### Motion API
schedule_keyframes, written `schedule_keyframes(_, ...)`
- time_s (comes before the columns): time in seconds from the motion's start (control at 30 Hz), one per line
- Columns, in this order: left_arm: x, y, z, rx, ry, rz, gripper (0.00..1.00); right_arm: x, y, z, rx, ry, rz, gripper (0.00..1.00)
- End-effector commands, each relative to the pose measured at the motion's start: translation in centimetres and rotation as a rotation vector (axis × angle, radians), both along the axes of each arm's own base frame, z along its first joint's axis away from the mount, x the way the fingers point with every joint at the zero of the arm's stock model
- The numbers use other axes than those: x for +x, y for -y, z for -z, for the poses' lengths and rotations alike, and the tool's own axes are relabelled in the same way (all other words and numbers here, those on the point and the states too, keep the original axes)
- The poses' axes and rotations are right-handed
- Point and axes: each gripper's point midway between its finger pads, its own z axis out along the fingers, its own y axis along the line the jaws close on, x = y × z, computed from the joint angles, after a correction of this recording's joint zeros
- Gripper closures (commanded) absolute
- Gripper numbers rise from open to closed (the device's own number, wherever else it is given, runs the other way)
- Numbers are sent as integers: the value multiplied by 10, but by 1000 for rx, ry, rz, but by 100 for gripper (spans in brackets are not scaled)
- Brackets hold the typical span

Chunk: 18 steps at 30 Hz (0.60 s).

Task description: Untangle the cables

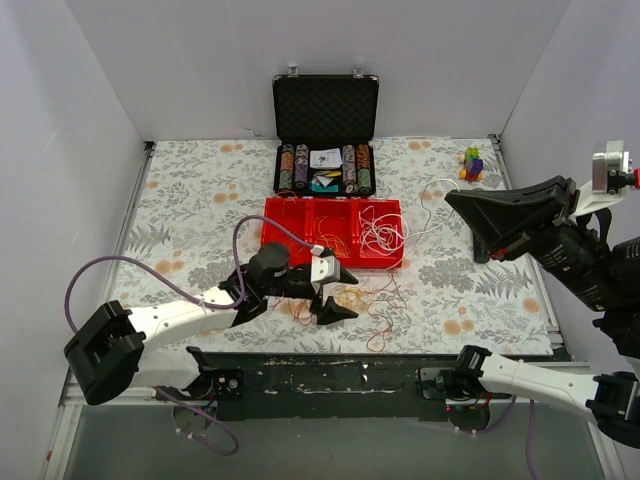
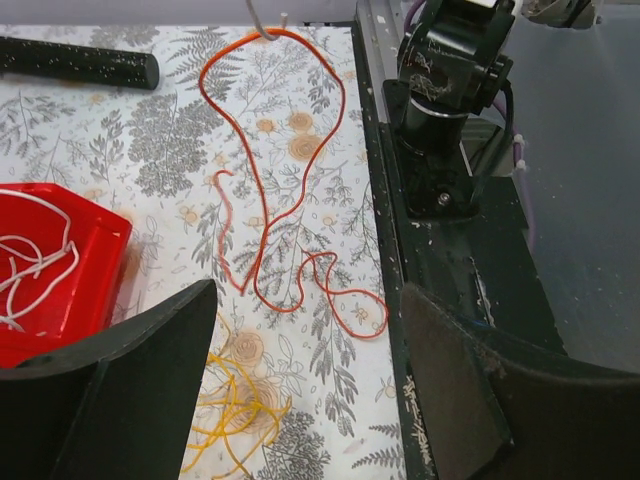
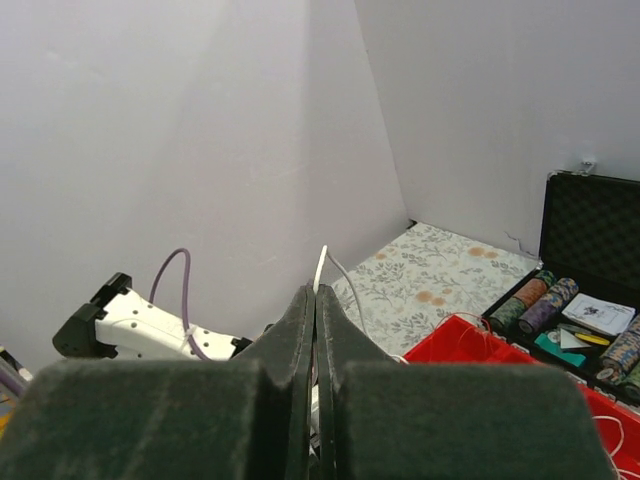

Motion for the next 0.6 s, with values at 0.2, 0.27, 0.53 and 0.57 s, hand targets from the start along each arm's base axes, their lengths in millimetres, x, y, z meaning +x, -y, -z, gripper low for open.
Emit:
schedule_keyframes(0.2, -53, 36, -16, -98, 40, 175, 22, -18, -3, -18, 136, 36, -103, 99)
schedule_keyframes(0.27, -38, 45, -19, -129, 65, 81, 23, -22, -5, -19, 142, 39, -126, 99)
schedule_keyframes(0.53, 32, 47, -40, -162, 202, -300, 31, -29, -2, -19, 160, 34, -154, 99)
schedule_keyframes(0.57, 27, 46, -32, -146, 195, -279, 30, -29, -2, -18, 156, 37, -153, 99)
